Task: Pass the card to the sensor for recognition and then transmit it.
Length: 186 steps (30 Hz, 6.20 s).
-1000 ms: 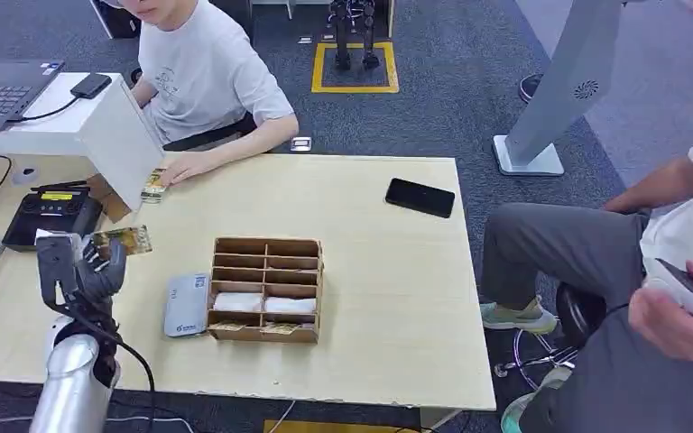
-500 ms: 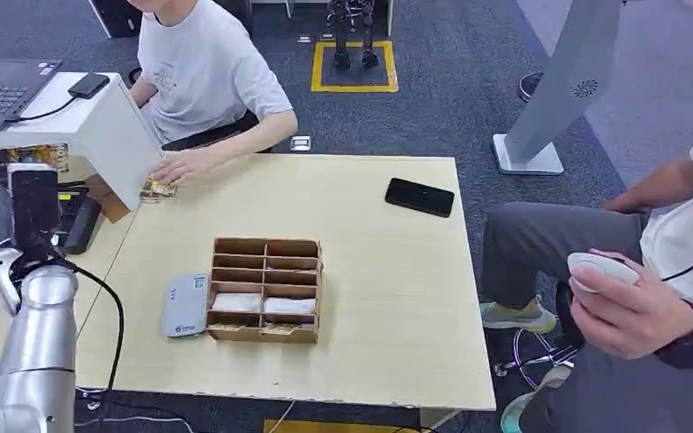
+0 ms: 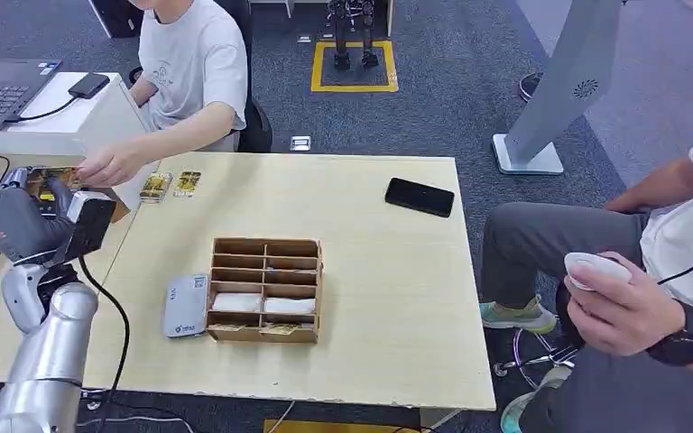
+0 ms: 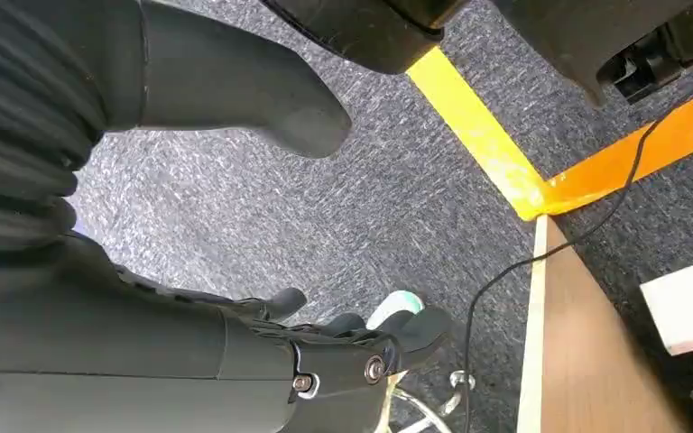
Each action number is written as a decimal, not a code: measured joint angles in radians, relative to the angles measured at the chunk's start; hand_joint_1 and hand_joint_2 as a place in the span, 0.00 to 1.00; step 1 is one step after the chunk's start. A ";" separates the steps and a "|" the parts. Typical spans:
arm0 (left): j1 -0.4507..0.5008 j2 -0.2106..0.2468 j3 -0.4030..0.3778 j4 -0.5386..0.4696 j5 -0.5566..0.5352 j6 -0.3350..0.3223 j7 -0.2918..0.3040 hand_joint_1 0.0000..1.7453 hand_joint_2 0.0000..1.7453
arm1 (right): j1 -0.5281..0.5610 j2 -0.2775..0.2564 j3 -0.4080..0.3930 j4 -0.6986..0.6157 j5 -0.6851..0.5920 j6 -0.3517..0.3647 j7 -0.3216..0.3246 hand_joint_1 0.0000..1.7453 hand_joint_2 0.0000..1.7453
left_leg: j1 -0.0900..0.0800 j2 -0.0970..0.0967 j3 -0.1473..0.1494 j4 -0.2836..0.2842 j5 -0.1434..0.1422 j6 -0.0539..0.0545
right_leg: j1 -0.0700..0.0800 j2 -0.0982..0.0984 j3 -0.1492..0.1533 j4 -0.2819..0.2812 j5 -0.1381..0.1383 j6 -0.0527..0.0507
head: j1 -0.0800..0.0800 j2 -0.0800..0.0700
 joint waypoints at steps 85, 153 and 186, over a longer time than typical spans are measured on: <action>0.485 0.169 -0.614 -0.332 -0.412 -0.150 0.129 0.00 1.00 | 0.014 -0.005 -0.056 0.000 0.000 -0.019 -0.022 0.00 1.00 | -0.001 0.000 -0.003 -0.001 -0.001 0.001 | -0.002 0.000 -0.003 0.000 -0.001 0.001 | 0.000 0.000; 0.479 0.139 -0.580 -0.284 -0.325 -0.165 0.140 0.00 1.00 | 0.005 -0.005 -0.078 -0.009 0.032 -0.019 -0.032 0.00 1.00 | -0.001 0.000 -0.003 -0.001 -0.001 0.001 | -0.002 -0.001 -0.003 0.000 -0.001 0.001 | 0.000 0.000; 0.494 0.134 -0.666 -0.333 -0.208 -0.261 -0.049 0.00 1.00 | -0.004 -0.001 -0.079 -0.016 0.053 -0.002 -0.019 0.00 1.00 | -0.001 0.000 -0.003 -0.001 -0.001 0.001 | -0.002 -0.001 -0.003 0.000 -0.001 0.001 | 0.000 0.000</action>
